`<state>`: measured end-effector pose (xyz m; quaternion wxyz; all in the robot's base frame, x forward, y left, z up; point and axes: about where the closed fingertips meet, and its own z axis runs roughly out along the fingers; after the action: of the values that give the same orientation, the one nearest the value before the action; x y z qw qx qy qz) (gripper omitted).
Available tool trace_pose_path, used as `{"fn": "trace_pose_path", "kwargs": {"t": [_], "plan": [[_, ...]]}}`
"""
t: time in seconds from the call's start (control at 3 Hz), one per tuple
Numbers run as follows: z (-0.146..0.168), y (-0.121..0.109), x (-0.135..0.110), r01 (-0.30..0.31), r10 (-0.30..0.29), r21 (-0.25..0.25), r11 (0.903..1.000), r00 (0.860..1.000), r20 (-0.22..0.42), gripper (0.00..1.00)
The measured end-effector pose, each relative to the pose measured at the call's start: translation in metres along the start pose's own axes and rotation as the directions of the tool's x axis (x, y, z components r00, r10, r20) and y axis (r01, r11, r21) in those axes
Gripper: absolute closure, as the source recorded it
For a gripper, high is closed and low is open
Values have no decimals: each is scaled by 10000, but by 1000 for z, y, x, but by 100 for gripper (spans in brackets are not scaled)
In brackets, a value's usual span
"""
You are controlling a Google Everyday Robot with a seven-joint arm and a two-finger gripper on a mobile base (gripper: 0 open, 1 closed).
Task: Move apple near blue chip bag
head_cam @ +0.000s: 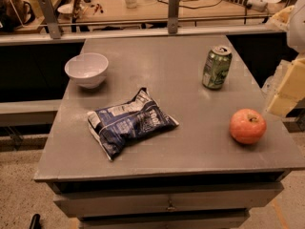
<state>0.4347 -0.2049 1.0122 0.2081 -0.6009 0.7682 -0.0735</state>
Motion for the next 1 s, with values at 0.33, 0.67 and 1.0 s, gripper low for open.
{"fn": "trace_pose_path", "kwargs": {"t": [0.33, 0.67, 1.0], "plan": [[0, 0, 0, 0, 0, 2, 10000, 10000, 0, 0], [20, 0, 6, -315, 304, -571, 9979, 9993, -201, 0], [69, 9, 21, -693, 615, -1395, 9878, 9963, -596, 0]]}}
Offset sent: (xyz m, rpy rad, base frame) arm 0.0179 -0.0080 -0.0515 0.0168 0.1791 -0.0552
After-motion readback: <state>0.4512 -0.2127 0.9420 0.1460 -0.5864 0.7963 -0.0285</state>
